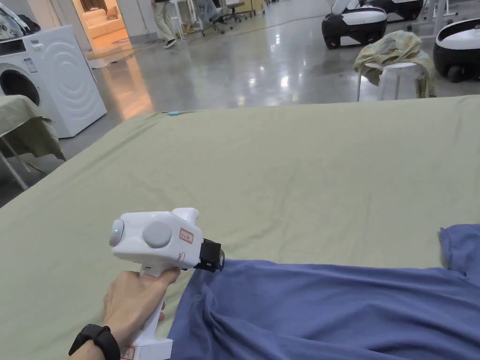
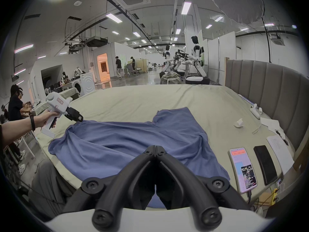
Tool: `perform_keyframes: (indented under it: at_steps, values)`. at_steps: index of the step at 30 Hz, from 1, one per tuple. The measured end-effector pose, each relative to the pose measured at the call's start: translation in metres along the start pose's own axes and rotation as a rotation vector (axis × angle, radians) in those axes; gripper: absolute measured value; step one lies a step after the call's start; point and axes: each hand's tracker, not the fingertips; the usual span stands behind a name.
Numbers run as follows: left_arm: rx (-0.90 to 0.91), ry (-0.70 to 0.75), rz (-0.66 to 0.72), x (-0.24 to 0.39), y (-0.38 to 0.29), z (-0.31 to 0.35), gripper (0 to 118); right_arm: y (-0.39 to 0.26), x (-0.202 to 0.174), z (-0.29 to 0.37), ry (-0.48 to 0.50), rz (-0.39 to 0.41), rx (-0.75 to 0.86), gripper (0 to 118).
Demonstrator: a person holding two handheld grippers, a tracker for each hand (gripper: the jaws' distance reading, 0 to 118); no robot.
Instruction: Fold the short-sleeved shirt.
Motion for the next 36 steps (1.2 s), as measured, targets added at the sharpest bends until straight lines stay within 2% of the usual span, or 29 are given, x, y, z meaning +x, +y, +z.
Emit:
perform_keyframes:
  at_steps: [3, 4, 5, 6, 9, 10, 11, 12, 13, 14, 17, 20, 24, 27, 28, 29, 30, 31, 32, 35, 36]
  values:
    - [-0.035, 0.013, 0.010, 0.002, -0.002, -0.010, 42, -0.003, 0.008, -0.002, -0.007, -0.021, -0.022, 0]
    - [-0.026, 0.010, 0.011, 0.003, -0.003, -0.008, 30, -0.003, 0.009, -0.003, -0.007, -0.026, -0.028, 0]
    - [-0.022, 0.020, 0.008, 0.004, -0.003, -0.008, 10, -0.002, 0.011, -0.003, -0.008, -0.031, -0.033, 0]
    - [-0.025, -0.018, 0.016, 0.006, -0.002, -0.008, 8, -0.001, 0.013, -0.004, -0.009, -0.034, -0.035, 0]
    - [-0.041, 0.034, -0.033, 0.013, -0.004, -0.018, 6, 0.011, 0.021, -0.013, -0.019, -0.033, -0.055, 1]
    - [-0.039, 0.035, -0.019, 0.015, -0.004, -0.020, 6, 0.019, 0.025, -0.017, -0.022, -0.021, -0.064, 6]
    - [-0.042, 0.042, -0.017, 0.016, -0.003, -0.019, 6, 0.031, 0.030, -0.025, -0.029, -0.011, -0.072, 18]
    - [-0.047, 0.046, -0.026, 0.016, -0.002, -0.019, 6, 0.043, 0.038, -0.033, -0.027, -0.005, -0.080, 42]
    - [-0.054, 0.045, -0.034, 0.015, -0.001, -0.018, 6, 0.056, 0.047, -0.045, -0.016, -0.001, -0.117, 55]
    - [-0.061, 0.044, -0.037, 0.021, -0.001, -0.015, 6, 0.070, 0.057, -0.060, -0.013, -0.009, -0.139, 61]
    - [-0.083, 0.039, -0.030, 0.021, 0.001, -0.013, 6, 0.104, 0.089, -0.112, -0.012, -0.050, -0.201, 69]
    - [-0.099, 0.035, -0.040, 0.024, 0.002, -0.013, 6, 0.119, 0.124, -0.184, -0.044, -0.089, -0.418, 69]
    - [-0.111, 0.025, -0.037, 0.028, 0.003, -0.010, 6, 0.100, 0.156, -0.270, -0.087, -0.105, -0.693, 68]
    - [-0.125, 0.004, -0.016, 0.025, 0.005, -0.011, 6, 0.082, 0.162, -0.297, -0.094, -0.117, -0.763, 67]
    - [-0.124, 0.003, -0.013, 0.025, 0.005, -0.011, 6, 0.082, 0.159, -0.291, -0.097, -0.118, -0.725, 66]
    - [-0.125, 0.003, -0.010, 0.025, 0.004, -0.010, 6, 0.086, 0.154, -0.284, -0.116, -0.109, -0.698, 60]
    - [-0.125, 0.004, -0.010, 0.024, 0.006, -0.012, 6, 0.089, 0.149, -0.280, -0.123, -0.041, -0.690, 38]
    - [-0.125, 0.006, -0.011, 0.025, 0.005, -0.012, 6, 0.090, 0.145, -0.277, -0.125, 0.006, -0.677, 11]
    - [-0.118, 0.011, -0.016, 0.027, 0.004, -0.011, 6, 0.089, 0.139, -0.270, -0.109, -0.016, -0.676, 0]
    - [-0.029, 0.031, -0.081, 0.031, -0.003, 0.002, 5, 0.094, 0.138, -0.256, -0.111, -0.021, -0.629, 0]
    - [0.010, 0.031, -0.086, 0.033, -0.006, 0.016, 5, 0.100, 0.137, -0.242, -0.111, -0.017, -0.558, 0]
